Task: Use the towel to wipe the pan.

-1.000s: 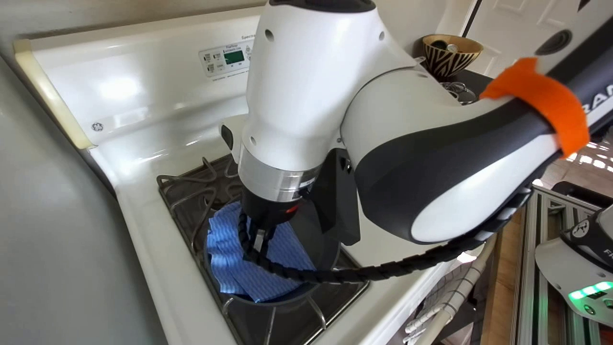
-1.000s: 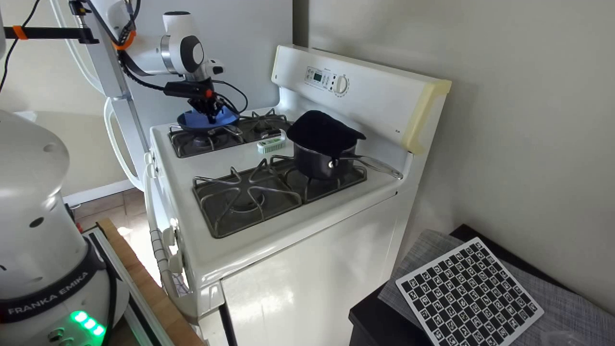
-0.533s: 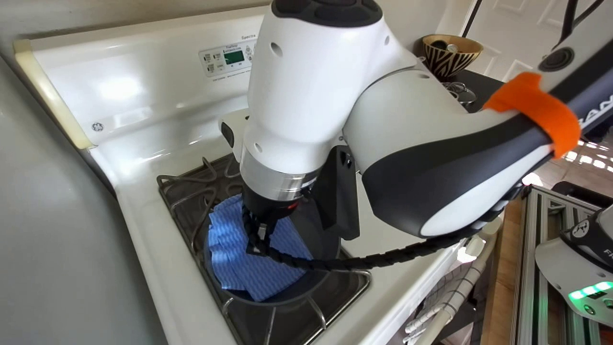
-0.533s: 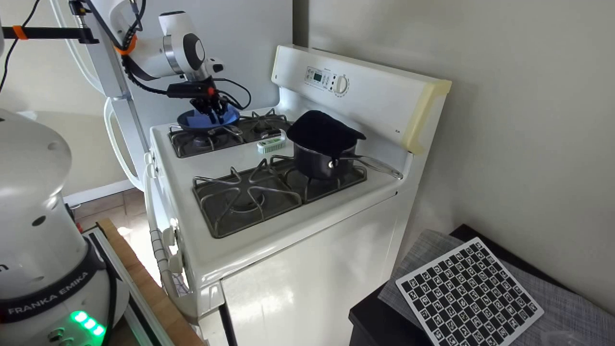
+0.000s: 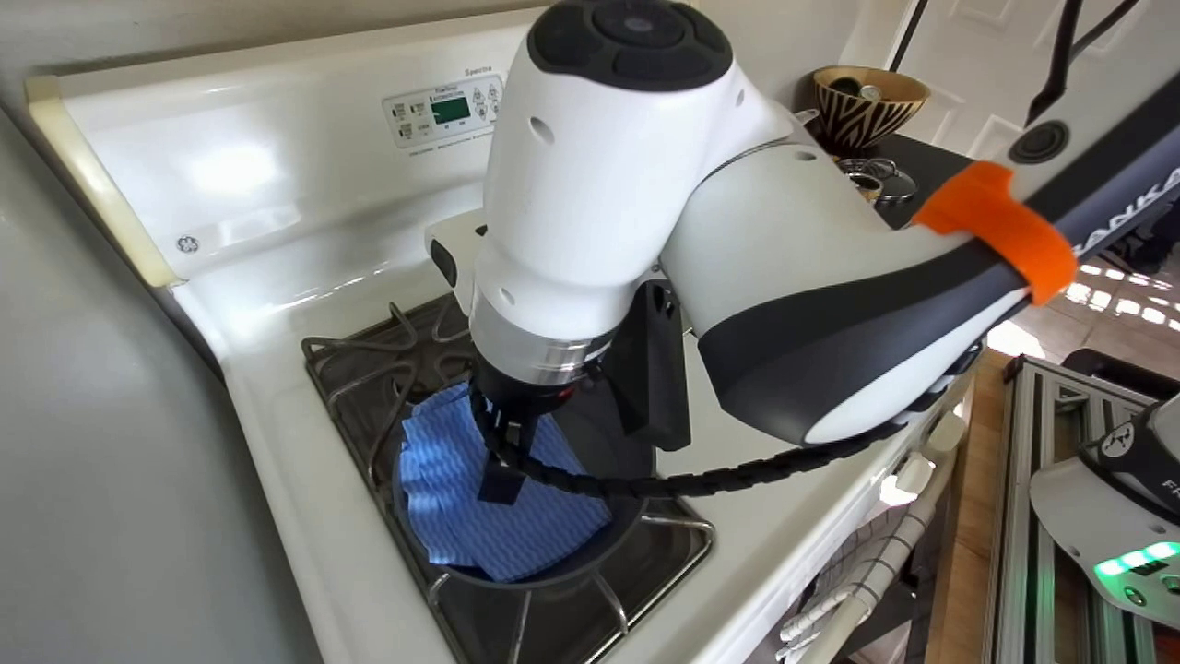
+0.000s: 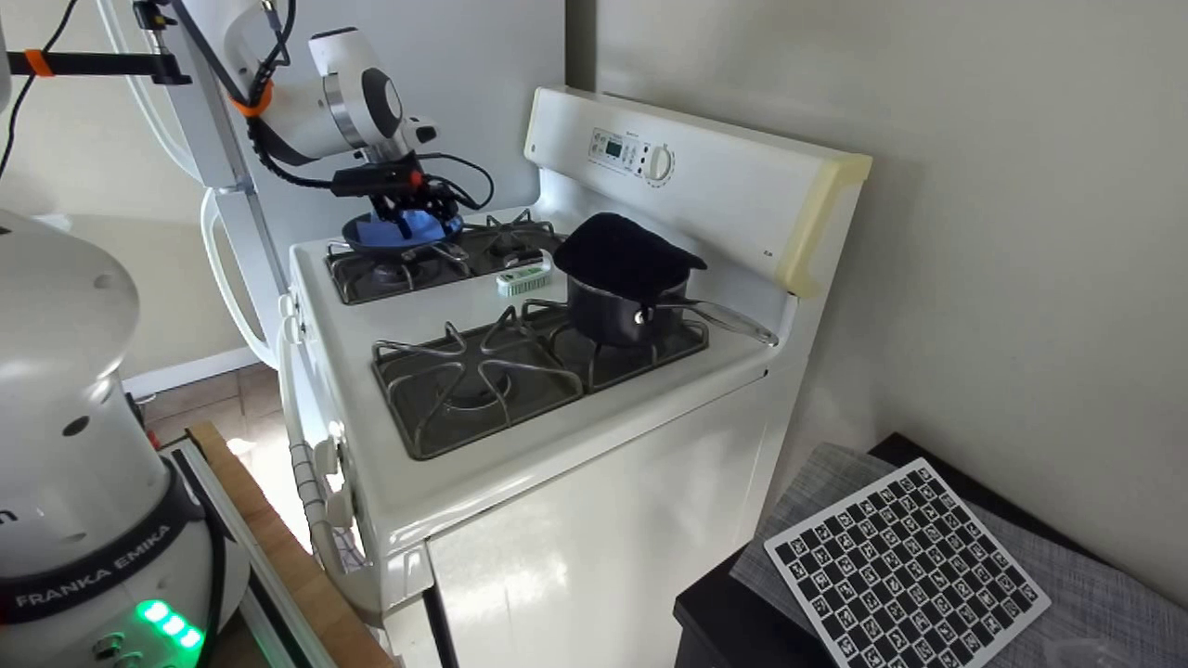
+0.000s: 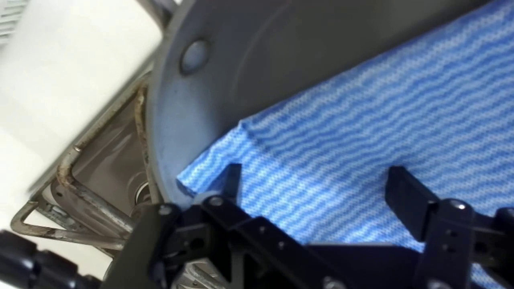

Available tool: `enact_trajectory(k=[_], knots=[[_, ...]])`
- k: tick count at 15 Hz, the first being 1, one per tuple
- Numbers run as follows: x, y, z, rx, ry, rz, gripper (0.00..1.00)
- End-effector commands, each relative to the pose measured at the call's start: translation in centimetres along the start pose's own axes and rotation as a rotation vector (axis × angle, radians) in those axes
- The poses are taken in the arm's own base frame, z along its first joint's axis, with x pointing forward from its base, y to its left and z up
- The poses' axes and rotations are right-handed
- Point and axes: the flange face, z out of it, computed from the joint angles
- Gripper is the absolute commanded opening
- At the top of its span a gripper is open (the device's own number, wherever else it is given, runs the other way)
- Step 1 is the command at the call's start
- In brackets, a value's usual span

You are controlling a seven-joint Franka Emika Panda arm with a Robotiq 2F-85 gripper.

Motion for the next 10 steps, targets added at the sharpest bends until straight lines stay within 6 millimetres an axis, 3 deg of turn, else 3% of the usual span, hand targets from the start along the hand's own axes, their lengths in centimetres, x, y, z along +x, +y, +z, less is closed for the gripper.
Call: enact_trajectory(k=[1,2,3,5,10], knots=[[-0.69,-0.28,1.63,-0.009,-0.036,0.005,1.00],[-0.77,-0.34,1.83,-0.005,-0.042,0.005,0.98],[-0.85,-0.38,1.99,-0.005,-0.047,0.003,0.75],[-1.01,-0.45,2.35,-0.004,-0.056,0.004,0.71],[-1.09,-0.36,2.49,-0.002,-0.065,0.007,0.27]])
